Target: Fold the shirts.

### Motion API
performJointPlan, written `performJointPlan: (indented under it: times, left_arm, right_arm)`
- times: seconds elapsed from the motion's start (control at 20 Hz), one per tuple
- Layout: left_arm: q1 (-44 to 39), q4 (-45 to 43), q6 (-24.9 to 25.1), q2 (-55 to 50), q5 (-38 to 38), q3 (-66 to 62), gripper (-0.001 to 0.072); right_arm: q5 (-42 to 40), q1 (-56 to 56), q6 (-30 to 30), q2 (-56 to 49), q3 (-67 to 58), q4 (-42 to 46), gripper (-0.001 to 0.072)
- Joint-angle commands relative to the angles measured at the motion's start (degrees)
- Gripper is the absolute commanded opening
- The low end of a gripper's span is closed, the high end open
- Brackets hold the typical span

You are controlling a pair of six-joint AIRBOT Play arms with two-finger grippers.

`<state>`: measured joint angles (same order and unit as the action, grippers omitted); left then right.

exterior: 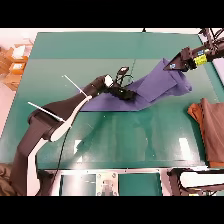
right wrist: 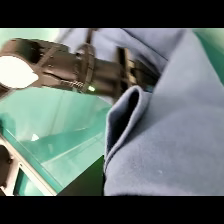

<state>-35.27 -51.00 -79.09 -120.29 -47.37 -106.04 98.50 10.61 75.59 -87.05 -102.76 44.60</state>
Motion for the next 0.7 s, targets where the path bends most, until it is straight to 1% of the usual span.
performJointPlan:
  times: [0.0, 0.05, 0.15, 0.2, 0.25, 0.3, 0.45, 0.55, 0.65]
  left_arm:
    - [1.7, -7.3, 0.0, -0.5, -11.4, -4.2, 0.003]
    - [3.2, -12.6, -0.9, 0.0, -17.2, -6.2, 0.003]
    - [6.9, -27.3, -4.3, 1.7, -29.7, -10.6, 0.0029]
    - [8.8, -34.7, -5.1, 3.6, -33.8, -11.1, 0.0029]
    - [10.7, -39.9, -5.1, 5.4, -36.4, -11.0, 0.0029]
    - [12.9, -43.3, -5.1, 7.3, -38.5, -11.0, 0.0029]
    - [19.2, -44.2, -4.9, 11.6, -41.4, -10.8, 0.0029]
    - [22.7, -44.2, -4.5, 13.2, -43.4, -10.7, 0.0029]
    - [25.5, -44.2, -2.9, 14.6, -44.4, -9.9, 0.0029]
  right_arm:
    - [0.1, -1.0, 1.4, 0.2, -0.6, -0.3, 0.0019]
    - [-0.3, -1.0, 2.2, 0.2, -0.6, -0.5, 0.0018]
    - [-2.7, -2.0, 3.0, 0.2, -0.6, -2.5, 0.0018]
    - [-4.6, -3.5, 3.5, 0.2, -0.6, -3.1, 0.0018]
    - [-6.8, -5.5, 3.5, 0.2, -0.5, -3.3, 0.0019]
    - [-9.2, -8.1, 3.9, -0.2, -0.5, -3.3, 0.0019]
    - [-18.3, -19.1, 5.7, -3.8, -0.4, -3.3, 0.0018]
    - [-26.6, -27.6, 5.7, -8.2, -0.4, -3.7, 0.0019]
    - [-36.3, -35.8, 5.7, -14.3, -0.4, -7.4, 0.0019]
